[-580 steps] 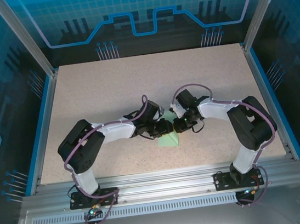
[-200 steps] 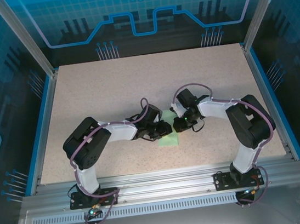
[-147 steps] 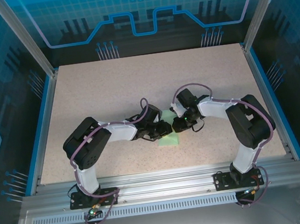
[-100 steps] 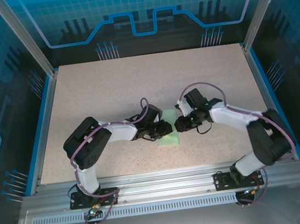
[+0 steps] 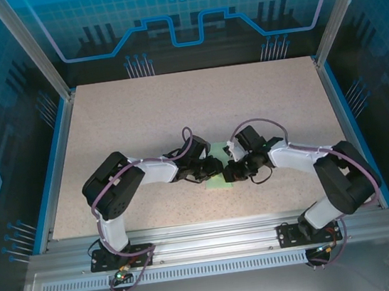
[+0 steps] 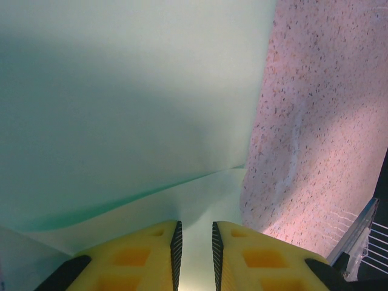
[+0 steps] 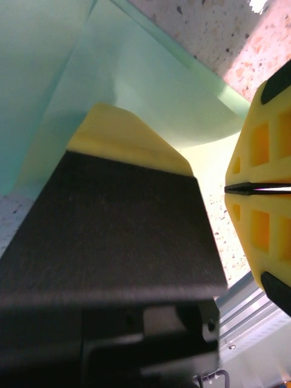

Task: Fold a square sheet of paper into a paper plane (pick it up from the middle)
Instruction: Fold the triangle a second time at the center of the table.

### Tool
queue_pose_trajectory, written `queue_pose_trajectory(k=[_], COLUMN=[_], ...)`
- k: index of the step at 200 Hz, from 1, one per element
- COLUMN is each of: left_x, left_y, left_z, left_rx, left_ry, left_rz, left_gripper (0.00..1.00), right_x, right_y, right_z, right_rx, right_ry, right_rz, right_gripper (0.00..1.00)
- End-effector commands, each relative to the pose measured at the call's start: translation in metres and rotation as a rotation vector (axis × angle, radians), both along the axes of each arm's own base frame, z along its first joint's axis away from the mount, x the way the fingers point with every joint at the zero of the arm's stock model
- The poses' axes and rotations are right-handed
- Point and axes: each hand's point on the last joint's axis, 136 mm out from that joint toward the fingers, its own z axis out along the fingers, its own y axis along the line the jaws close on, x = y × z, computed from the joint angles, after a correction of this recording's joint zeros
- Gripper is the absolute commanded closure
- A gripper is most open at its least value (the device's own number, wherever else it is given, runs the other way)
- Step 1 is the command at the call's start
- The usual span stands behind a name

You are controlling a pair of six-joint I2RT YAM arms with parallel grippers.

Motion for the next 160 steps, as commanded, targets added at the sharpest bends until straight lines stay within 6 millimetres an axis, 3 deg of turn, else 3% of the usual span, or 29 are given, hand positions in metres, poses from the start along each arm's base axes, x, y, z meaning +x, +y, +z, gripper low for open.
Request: queue_pose_trajectory(k=[1, 66, 160], left_x=[-0.006, -0.008, -0.008], left_y=[0.006, 0.004, 0.006], left_z=[-0.012, -0.012, -0.013], left_rx=[0.024, 0.022, 0.032], left_ry=[0.027, 0.03, 0.029], left_rz=[0.006, -0.006, -0.009], left_gripper=[0.76, 0.75, 0.75], right_x=[0.004, -0.001, -0.036], right_y=[0.01, -0.007, -0.035], right_z=[0.0, -0.027, -0.057], right_rx=[0.011, -0.079, -0.159], right_ry=[0.02, 0.105, 0.246], right_rz=[-0.004, -0.039, -0.083], right_gripper=[0.89, 0.89, 0.88])
